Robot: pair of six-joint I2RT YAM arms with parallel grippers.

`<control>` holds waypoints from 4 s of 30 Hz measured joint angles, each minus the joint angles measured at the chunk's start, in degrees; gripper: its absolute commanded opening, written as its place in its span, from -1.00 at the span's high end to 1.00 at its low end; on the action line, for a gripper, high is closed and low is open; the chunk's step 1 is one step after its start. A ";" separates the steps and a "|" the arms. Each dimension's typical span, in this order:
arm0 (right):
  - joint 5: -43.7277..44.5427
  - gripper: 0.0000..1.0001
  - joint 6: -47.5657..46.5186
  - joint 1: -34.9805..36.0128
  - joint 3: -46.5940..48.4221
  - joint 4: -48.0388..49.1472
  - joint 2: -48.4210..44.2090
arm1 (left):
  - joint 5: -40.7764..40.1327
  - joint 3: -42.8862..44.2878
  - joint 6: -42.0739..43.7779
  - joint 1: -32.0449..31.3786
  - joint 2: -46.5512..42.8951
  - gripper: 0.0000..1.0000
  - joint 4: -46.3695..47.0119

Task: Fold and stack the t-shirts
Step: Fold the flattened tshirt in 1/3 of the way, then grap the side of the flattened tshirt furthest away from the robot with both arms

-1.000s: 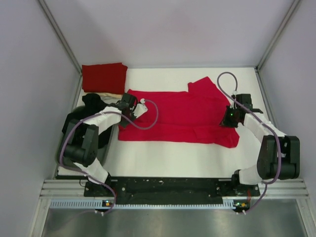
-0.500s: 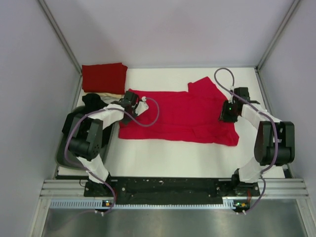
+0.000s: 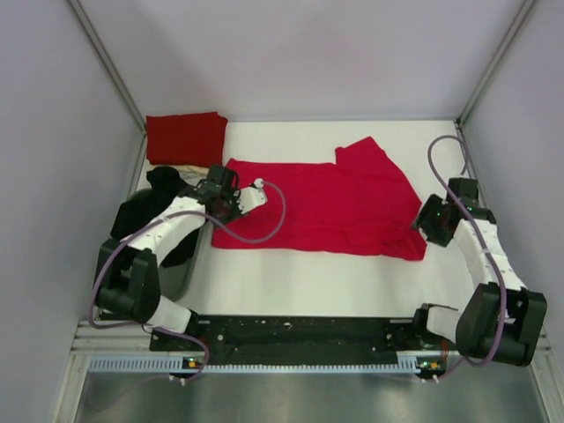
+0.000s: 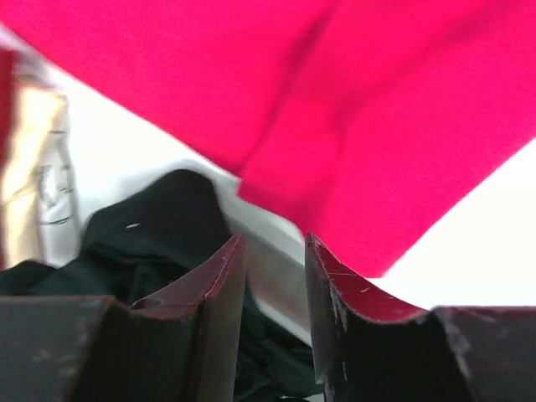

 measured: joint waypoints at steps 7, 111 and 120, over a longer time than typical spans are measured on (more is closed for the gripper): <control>0.81 -0.11 4.50 0.31 -9.90 -2.08 -1.99 | 3.26 -9.92 6.58 -0.13 1.97 0.10 1.09; -1.42 1.00 -28.76 17.94 76.61 -7.69 71.25 | 16.39 43.06 -12.46 11.08 42.27 0.90 -26.14; -3.58 1.00 -27.74 17.99 67.56 -10.45 64.67 | 19.15 41.68 -11.06 11.06 40.37 1.00 -27.80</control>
